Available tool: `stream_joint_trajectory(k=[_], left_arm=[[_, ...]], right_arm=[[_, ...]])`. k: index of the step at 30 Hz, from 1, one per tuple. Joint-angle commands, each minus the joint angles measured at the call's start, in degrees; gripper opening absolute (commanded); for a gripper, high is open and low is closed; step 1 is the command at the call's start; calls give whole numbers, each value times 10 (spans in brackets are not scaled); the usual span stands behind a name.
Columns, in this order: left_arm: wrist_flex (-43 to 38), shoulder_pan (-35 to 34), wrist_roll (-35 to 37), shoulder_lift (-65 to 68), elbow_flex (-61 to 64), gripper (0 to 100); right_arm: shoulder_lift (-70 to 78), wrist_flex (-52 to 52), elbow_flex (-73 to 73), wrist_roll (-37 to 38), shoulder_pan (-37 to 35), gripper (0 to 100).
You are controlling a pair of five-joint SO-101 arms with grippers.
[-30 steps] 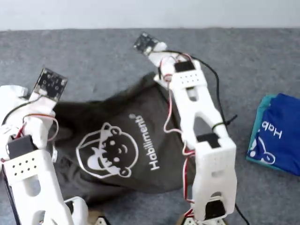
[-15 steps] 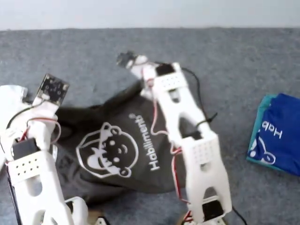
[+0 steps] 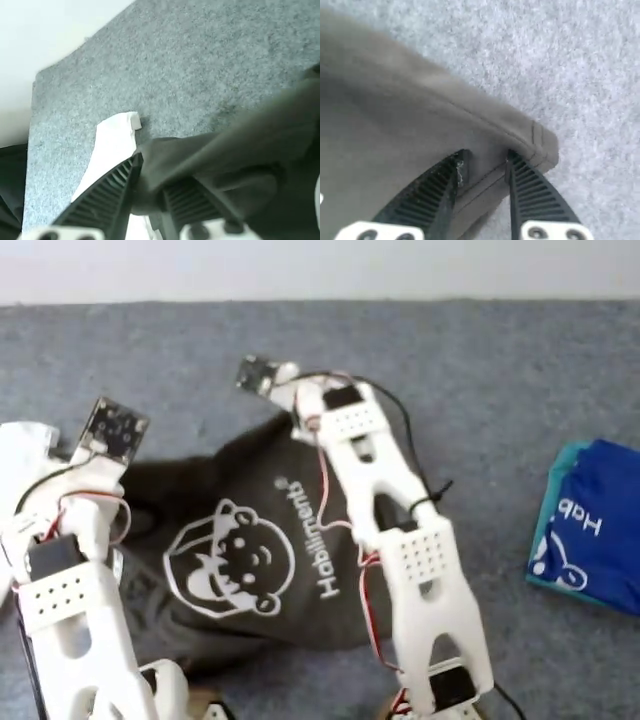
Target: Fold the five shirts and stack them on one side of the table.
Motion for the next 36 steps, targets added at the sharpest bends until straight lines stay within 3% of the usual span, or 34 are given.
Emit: stream_joint_trajectory(k=[1, 17, 22, 36], left_arm=[[-24, 1, 2, -7, -10, 14], [-36, 1, 2, -7, -15, 14], [-36, 1, 2, -7, -15, 14], [-37, 2, 3, -5, 8, 14]], right_arm=[[-7, 60, -71, 26, 8, 145], [-7, 63, -88, 179, 23, 161], [-7, -5, -85, 185, 25, 251], [63, -43, -89, 239, 2, 251]])
